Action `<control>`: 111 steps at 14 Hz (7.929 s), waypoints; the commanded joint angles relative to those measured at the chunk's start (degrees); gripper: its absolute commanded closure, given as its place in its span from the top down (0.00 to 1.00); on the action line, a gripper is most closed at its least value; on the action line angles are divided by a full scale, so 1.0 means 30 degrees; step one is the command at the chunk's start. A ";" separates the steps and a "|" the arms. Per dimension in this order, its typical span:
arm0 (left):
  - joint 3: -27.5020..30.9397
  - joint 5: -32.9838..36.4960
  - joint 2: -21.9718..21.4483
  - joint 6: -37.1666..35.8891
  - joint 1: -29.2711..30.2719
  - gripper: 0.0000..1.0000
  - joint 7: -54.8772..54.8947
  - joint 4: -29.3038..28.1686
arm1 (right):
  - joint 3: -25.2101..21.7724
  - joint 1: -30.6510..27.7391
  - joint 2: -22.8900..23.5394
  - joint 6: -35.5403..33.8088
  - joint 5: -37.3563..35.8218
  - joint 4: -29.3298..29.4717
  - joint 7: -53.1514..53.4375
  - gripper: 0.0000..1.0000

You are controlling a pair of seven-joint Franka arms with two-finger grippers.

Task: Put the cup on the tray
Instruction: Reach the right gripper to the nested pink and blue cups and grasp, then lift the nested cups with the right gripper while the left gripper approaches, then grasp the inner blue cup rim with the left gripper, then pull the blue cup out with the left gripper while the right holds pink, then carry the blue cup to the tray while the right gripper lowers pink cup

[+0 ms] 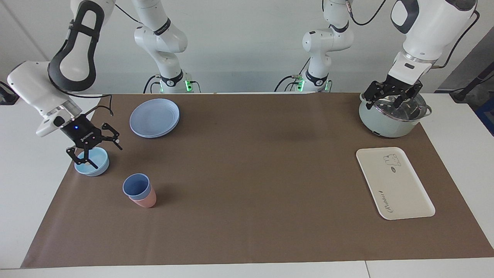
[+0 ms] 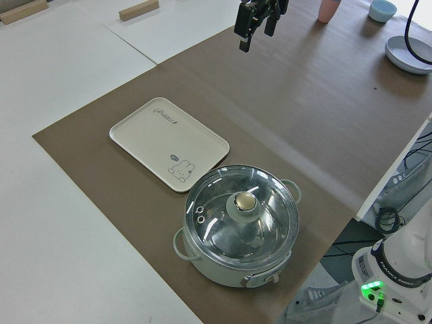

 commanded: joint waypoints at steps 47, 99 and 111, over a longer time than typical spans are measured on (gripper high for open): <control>0.0117 -0.5700 0.0228 0.1616 0.1013 0.97 -0.1513 -0.0358 | 0.0279 0.1836 0.3275 0.0688 1.0363 0.1779 -0.6609 0.00; 0.0205 -0.2868 0.7966 0.8002 -0.2337 0.00 -1.1726 0.6001 | 0.0249 0.7614 -0.3764 0.1214 -1.1376 0.1486 1.3585 0.00; 0.0175 -0.2217 0.6178 1.4909 0.5992 0.00 0.0828 -0.2811 | 0.0220 0.3394 0.1710 0.1230 1.1723 0.0344 -0.7166 0.00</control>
